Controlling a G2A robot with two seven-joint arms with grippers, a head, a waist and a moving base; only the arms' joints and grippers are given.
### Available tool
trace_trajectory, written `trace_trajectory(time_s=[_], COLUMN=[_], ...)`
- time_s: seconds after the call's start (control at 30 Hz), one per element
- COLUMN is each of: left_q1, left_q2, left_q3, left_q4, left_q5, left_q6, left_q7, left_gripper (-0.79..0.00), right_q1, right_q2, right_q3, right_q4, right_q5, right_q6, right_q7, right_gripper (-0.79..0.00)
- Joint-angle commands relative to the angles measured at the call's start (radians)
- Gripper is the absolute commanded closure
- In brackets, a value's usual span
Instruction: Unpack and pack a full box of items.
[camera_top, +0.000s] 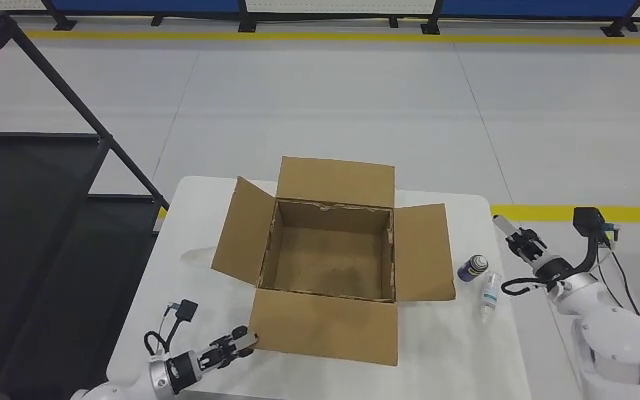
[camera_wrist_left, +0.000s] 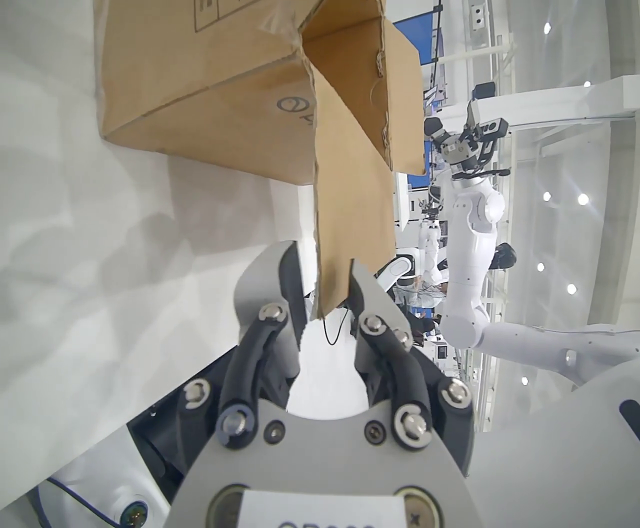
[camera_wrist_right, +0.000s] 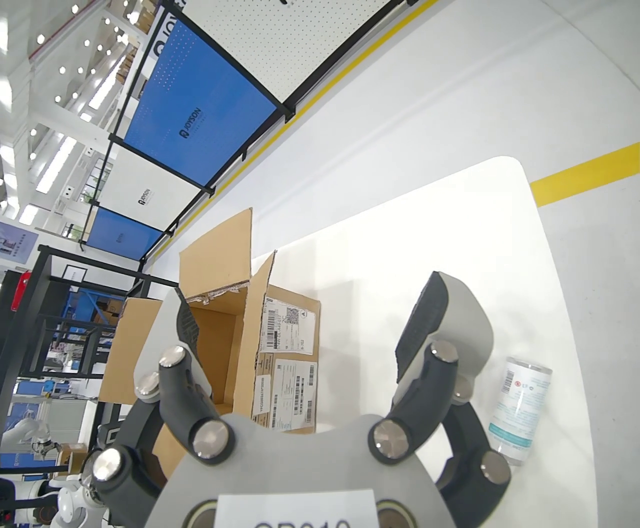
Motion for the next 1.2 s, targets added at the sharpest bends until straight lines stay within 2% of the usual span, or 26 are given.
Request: trace_trajectory(time_s=[0.0, 0.3, 0.47, 0.6, 0.77, 0.93, 1.0, 1.17], left_q1=[0.025, 0.185, 0.276, 0.329, 0.398, 0.437, 0.438, 0.438], left_q2=[0.003, 0.011, 0.010, 0.009, 0.007, 0.007, 0.007, 0.007], left_q3=[-0.019, -0.155, -0.228, -0.282, -0.354, -0.414, -0.415, -0.415], left_q4=[-0.023, -0.134, -0.189, -0.222, -0.258, -0.288, -0.290, -0.290], left_q5=[-0.011, -0.021, -0.053, -0.065, -0.120, -0.171, -0.175, -0.175], left_q6=[-0.006, -0.059, -0.120, -0.161, -0.225, -0.252, -0.253, -0.253], left_q7=[0.018, 0.143, 0.225, 0.274, 0.318, 0.328, 0.325, 0.325], left_gripper=[-0.785, -0.785, -0.785, -0.785, -0.785, -0.785, -0.785, -0.785], right_q1=[0.000, 0.000, -0.002, -0.034, -0.137, -0.252, -0.279, -0.279], right_q2=[0.000, 0.000, 0.000, 0.006, 0.015, 0.033, 0.036, 0.036], right_q3=[0.000, 0.000, -0.001, -0.025, 0.025, 0.109, 0.130, 0.130], right_q4=[0.001, 0.001, -0.001, -0.028, -0.063, -0.081, -0.087, -0.087], right_q5=[0.002, 0.002, -0.003, -0.097, -0.207, -0.328, -0.377, -0.377], right_q6=[-0.003, -0.003, -0.003, -0.089, -0.168, -0.295, -0.275, -0.275], right_q7=[0.000, 0.000, -0.004, -0.015, -0.051, 0.015, 0.012, 0.012], right_gripper=[-0.785, -0.785, -0.785, -0.785, -0.785, -0.785, -0.785, -0.785])
